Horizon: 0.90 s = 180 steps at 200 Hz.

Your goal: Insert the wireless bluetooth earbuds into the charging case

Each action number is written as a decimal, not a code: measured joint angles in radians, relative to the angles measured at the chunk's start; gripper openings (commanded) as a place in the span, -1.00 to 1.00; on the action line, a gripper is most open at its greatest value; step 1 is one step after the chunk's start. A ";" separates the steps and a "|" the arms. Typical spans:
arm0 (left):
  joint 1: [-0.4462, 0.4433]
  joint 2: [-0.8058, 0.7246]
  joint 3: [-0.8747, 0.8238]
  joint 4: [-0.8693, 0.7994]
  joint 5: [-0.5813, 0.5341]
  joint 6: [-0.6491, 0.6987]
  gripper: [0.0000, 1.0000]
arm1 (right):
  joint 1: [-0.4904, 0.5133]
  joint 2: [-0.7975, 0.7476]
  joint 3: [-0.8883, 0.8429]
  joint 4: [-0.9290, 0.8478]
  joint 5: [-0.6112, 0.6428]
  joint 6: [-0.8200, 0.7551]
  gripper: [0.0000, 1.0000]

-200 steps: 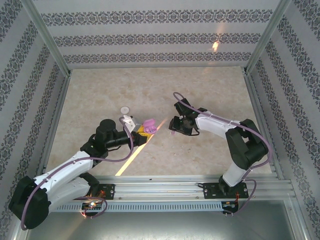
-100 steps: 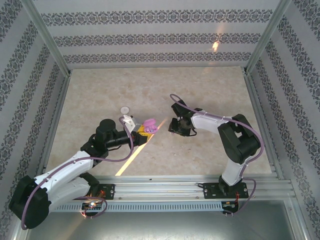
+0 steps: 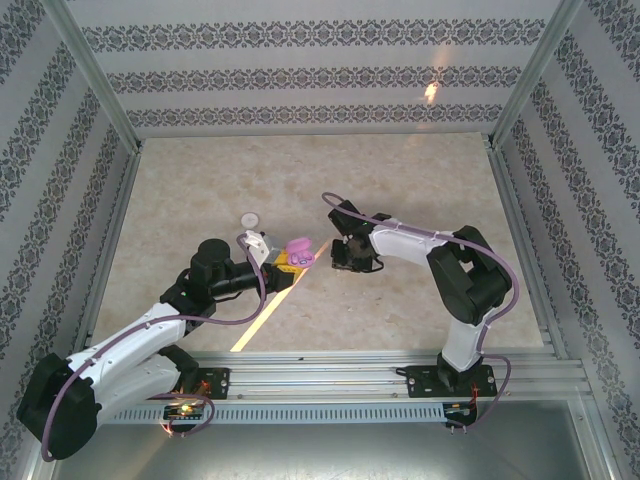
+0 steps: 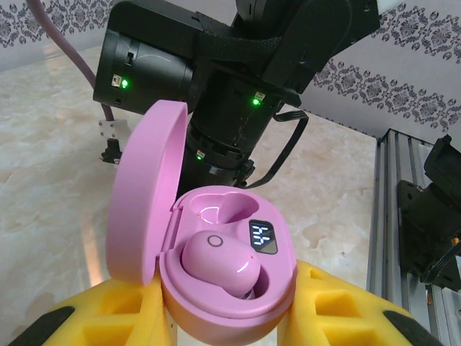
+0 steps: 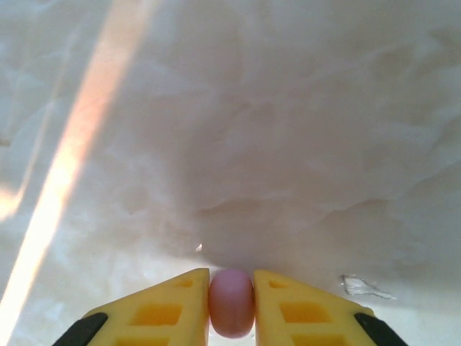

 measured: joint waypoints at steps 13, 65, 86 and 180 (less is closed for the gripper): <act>0.000 0.000 0.000 0.000 0.000 0.000 -0.91 | 0.001 -0.002 0.015 -0.016 0.000 -0.030 -0.60; 0.000 0.005 0.000 0.001 0.000 0.000 -0.91 | 0.001 -0.106 0.042 -0.129 0.021 -0.150 -0.61; 0.000 0.028 0.001 0.005 0.007 0.000 -0.91 | 0.016 -0.207 0.044 -0.178 0.073 -0.179 -0.61; -0.001 0.145 0.043 0.084 0.040 -0.011 -0.92 | 0.222 -0.605 0.089 -0.311 0.315 -0.198 -0.66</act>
